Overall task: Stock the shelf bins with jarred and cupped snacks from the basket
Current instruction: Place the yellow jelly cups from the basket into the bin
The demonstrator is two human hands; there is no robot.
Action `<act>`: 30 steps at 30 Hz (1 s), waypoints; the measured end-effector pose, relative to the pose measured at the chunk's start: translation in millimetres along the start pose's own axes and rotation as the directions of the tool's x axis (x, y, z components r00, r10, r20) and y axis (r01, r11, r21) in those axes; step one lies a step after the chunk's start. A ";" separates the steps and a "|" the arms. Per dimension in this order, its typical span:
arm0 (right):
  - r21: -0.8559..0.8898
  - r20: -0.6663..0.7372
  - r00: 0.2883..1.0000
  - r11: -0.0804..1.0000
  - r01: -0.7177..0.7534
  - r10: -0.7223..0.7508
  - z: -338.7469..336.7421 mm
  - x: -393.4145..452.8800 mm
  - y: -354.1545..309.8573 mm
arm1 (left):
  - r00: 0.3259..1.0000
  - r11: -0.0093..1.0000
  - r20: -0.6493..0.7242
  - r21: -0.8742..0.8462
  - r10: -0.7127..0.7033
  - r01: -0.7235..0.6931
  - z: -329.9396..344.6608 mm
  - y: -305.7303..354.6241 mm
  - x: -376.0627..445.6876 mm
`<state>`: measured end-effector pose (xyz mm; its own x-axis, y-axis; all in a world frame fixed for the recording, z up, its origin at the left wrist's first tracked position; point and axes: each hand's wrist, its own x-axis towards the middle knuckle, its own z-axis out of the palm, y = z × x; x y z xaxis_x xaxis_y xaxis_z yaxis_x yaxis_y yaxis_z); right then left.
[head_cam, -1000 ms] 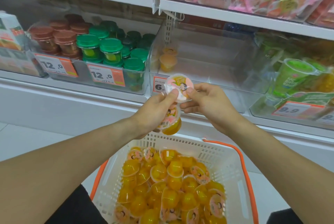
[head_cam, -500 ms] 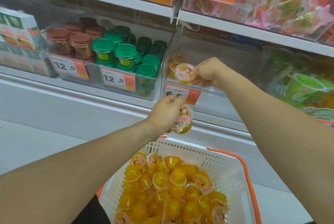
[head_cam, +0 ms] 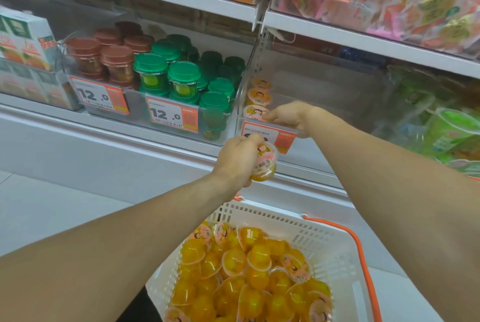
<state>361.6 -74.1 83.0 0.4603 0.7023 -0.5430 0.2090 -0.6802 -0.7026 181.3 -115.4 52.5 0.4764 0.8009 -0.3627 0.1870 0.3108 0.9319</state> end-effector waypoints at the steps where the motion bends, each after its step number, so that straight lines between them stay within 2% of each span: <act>1: -0.004 -0.008 1.000 1.000 -0.002 0.002 0.5 0.2 0.3 | 1.000 1.000 -0.013 -0.009 0.000 -0.001 0.6 -0.3 1.0; 5: 0.004 -0.045 0.999 1.000 0.002 -0.001 1.8 6.2 0.2 | 0.999 1.000 -0.045 -0.018 0.025 -0.025 2.3 -1.3 3.6; 11: 0.035 -0.091 0.996 0.999 -0.016 0.019 5.5 9.7 -2.2 | 0.987 0.989 -0.062 0.024 0.146 -0.144 8.4 -9.6 7.3; 14: 0.105 -0.061 0.998 0.994 -0.009 0.016 3.8 7.6 -0.4 | 0.974 0.976 -0.069 0.044 0.215 -0.213 8.7 -9.1 6.3; 15: 0.116 -0.082 0.997 0.993 0.017 -0.008 0.8 7.9 1.1 | 0.968 0.971 -0.070 0.038 0.240 -0.238 7.9 -8.4 5.9; 17: 0.073 -0.213 0.971 0.989 0.129 -0.111 -9.1 7.2 1.9 | 0.955 0.958 -0.064 0.021 0.288 -0.287 5.5 -6.8 5.9; 19: 0.002 -0.363 0.889 0.954 0.299 -0.278 -18.5 -6.8 1.8 | 0.949 0.950 -0.044 0.006 0.312 -0.312 2.9 -5.8 5.4; 21: -0.033 -0.406 0.794 0.876 0.481 -0.451 -22.6 -35.3 4.9 | 0.952 0.952 -0.012 -0.014 0.306 -0.306 2.2 -5.6 2.8; 22: -0.070 -0.360 0.770 0.838 0.541 -0.527 -23.9 -53.5 8.6 | 0.953 0.952 -0.003 -0.024 0.304 -0.304 2.9 -5.7 1.6; 24: -0.119 -0.130 0.803 0.813 0.569 -0.581 -26.8 -87.2 19.7 | 0.953 0.953 -0.022 -0.025 0.303 -0.303 5.0 -4.3 -0.1; 26: -0.204 0.128 0.887 0.864 0.461 -0.443 -27.0 -109.1 33.4 | 0.947 0.949 -0.067 -0.016 0.314 -0.316 6.5 -3.4 0.1; 27: -0.221 0.204 0.913 0.892 0.394 -0.352 -25.1 -114.9 41.3 | 0.939 0.941 -0.086 -0.024 0.333 -0.336 7.1 -2.9 -0.7; 28: -0.178 0.245 0.921 0.920 0.349 -0.302 -21.2 -118.2 49.9 | 0.930 0.932 -0.097 -0.039 0.356 -0.361 7.7 -2.1 -1.8; 30: 0.061 0.239 0.917 0.947 0.314 -0.319 -10.0 -121.9 65.0 | 0.915 0.917 -0.102 -0.044 0.390 -0.396 9.1 0.9 -3.2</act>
<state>327.7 -206.0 108.1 0.1492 0.9114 -0.3836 0.2896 -0.4112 -0.8643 187.8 -122.3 54.6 0.4212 0.9064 0.0319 -0.0548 -0.0096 0.9984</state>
